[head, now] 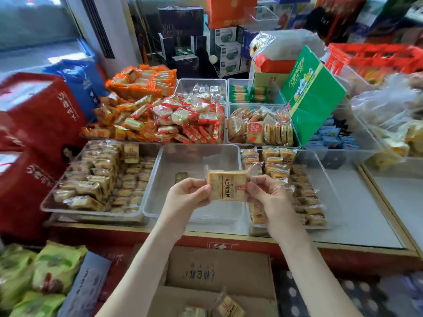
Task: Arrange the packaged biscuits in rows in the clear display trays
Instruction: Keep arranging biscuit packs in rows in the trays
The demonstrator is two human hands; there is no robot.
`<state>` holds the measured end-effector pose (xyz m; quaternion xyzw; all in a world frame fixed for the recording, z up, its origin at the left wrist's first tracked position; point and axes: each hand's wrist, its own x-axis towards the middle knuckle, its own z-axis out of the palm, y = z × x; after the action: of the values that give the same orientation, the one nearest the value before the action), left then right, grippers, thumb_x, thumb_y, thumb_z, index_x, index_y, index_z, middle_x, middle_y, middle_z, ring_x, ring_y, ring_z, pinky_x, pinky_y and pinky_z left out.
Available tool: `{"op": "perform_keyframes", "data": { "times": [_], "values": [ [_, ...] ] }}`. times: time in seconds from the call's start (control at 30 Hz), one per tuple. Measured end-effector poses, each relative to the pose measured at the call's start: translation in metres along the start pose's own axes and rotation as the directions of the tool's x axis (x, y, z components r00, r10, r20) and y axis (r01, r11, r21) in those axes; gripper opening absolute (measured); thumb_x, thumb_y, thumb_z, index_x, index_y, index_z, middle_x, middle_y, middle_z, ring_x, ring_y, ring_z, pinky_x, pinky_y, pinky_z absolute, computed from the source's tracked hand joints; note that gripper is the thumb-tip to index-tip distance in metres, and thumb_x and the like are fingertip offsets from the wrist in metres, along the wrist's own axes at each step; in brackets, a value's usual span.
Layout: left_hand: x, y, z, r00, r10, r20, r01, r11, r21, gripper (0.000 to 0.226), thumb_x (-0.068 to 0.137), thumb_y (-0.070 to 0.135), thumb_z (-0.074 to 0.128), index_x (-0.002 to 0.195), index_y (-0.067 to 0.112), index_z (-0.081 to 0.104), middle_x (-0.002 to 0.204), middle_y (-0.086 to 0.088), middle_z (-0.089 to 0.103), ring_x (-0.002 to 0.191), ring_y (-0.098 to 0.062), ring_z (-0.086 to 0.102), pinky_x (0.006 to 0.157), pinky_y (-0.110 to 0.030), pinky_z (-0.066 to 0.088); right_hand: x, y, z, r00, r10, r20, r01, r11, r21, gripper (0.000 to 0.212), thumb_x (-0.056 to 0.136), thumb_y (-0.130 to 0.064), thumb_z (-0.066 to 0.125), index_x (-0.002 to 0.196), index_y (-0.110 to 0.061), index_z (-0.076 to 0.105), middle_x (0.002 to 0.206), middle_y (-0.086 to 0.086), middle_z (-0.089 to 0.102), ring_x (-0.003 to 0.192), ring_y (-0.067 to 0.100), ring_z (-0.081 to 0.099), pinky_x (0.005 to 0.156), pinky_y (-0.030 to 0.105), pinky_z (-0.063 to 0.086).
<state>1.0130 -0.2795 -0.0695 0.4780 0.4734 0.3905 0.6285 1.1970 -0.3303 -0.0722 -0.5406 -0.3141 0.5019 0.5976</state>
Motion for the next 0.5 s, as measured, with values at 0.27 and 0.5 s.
{"op": "perform_keyframes", "data": {
  "times": [0.27,0.5],
  "values": [
    [-0.028,0.009,-0.056,0.997,0.072,-0.035,-0.069,0.995,0.073,0.015,0.09,0.002,0.066,0.075,0.005,0.065,0.061,-0.001,0.067,0.059,-0.012,0.061,0.06,-0.021,0.054,-0.027,0.007,0.056,0.997,0.019,-0.081,-0.007,0.99,0.143,0.009,0.082,-0.003,0.064,0.075,-0.007,0.062,0.072,0.007,0.07,0.067,0.021,0.062,0.065,0.029,0.05],
    [-0.037,0.015,-0.068,0.965,0.22,-0.139,-0.174,0.943,0.283,0.002,0.089,0.014,0.07,0.088,0.012,0.069,0.07,0.005,0.069,0.065,-0.011,0.063,0.064,-0.019,0.053,-0.046,-0.002,0.087,0.989,0.053,-0.136,-0.016,0.965,0.261,0.014,0.096,-0.006,0.054,0.083,-0.008,0.05,0.083,0.01,0.073,0.084,0.023,0.072,0.076,0.037,0.058]
  ]
}}
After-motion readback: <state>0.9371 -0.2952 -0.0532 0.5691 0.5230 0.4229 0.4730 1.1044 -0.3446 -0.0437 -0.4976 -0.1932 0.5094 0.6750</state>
